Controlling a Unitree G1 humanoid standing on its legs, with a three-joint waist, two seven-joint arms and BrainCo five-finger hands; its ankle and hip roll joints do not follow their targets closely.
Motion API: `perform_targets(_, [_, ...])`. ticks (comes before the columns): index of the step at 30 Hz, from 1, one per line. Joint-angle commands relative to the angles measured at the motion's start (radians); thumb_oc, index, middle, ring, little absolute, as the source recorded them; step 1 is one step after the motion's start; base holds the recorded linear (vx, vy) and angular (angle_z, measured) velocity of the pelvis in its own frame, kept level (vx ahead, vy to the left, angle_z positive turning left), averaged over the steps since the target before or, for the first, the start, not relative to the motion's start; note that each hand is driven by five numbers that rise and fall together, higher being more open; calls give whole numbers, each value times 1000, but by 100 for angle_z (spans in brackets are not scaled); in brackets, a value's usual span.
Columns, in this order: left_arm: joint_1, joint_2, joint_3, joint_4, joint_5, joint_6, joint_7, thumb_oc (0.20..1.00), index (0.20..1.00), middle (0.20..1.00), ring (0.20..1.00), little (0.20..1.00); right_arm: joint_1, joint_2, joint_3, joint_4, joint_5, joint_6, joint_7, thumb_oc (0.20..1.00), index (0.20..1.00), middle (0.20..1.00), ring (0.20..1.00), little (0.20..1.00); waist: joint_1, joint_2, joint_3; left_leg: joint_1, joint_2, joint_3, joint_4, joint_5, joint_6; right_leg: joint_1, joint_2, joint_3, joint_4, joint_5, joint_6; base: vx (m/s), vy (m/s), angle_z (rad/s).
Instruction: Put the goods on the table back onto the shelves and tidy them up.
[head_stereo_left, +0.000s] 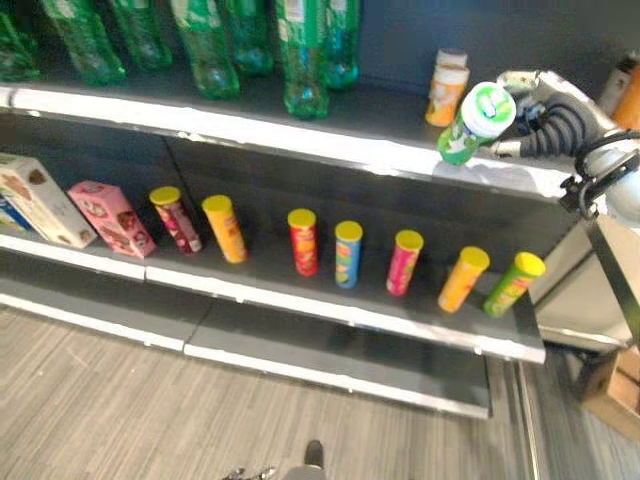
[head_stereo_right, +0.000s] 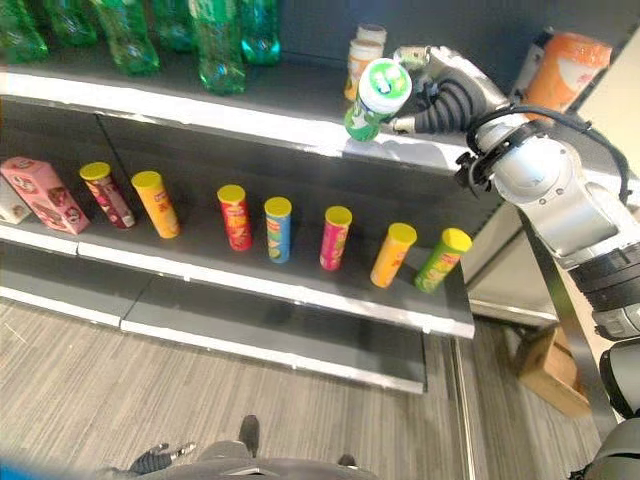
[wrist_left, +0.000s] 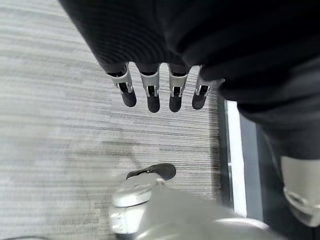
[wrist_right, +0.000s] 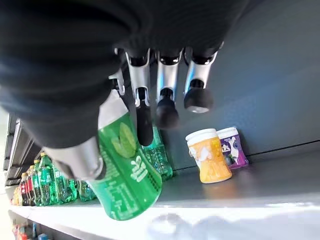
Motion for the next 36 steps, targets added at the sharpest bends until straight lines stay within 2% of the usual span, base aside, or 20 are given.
perform_targets(1, [-57, 28, -28, 38, -7, -16, 9, 1000, 1000, 1000, 1000, 1000, -143, 9, 58, 95, 50, 7, -8, 200, 200, 200, 200, 200, 14, -17, -32, 55, 32, -29, 22, -103, -66, -17, -23, -9, 21, -54, 16, 60, -56, 4])
perform_targets(10, [-54, 13, -40, 68, -31, -17, 19, 1000, 1000, 1000, 1000, 1000, -288, 99, 186, 318, 43, 25, 0, 200, 200, 200, 200, 200, 32, -20, -44, 78, 43, -30, 5, -95, -78, 13, -13, -45, 18, -71, 5, 46, -40, 10])
perform_targets(16, [-54, 13, -51, 71, -39, -20, 19, 1000, 1000, 1000, 1000, 1000, -309, 148, 205, 386, 90, 34, 25, 200, 200, 200, 200, 200, 41, -24, -46, 86, 44, -33, -3, -93, -80, 18, -13, -55, 18, -71, 4, 16, -11, 6])
perform_targets(27, [-56, 14, -55, 85, -32, -23, 15, 1000, 1000, 1000, 1000, 1000, -356, 142, 309, 415, 95, 46, 93, 200, 200, 200, 200, 200, 43, -34, -48, 91, 42, -31, -9, -96, -78, 19, -20, -63, 18, -67, 9, 0, 0, 0])
perform_targets(36, [-56, 16, -54, 98, -28, -25, 16, 1000, 1000, 1000, 1000, 1000, -375, 141, 338, 499, 34, 62, 87, 200, 200, 200, 200, 200, 44, -44, -45, 88, 41, -33, -14, -95, -79, 12, -22, -65, 18, -64, 11, 0, 0, 0])
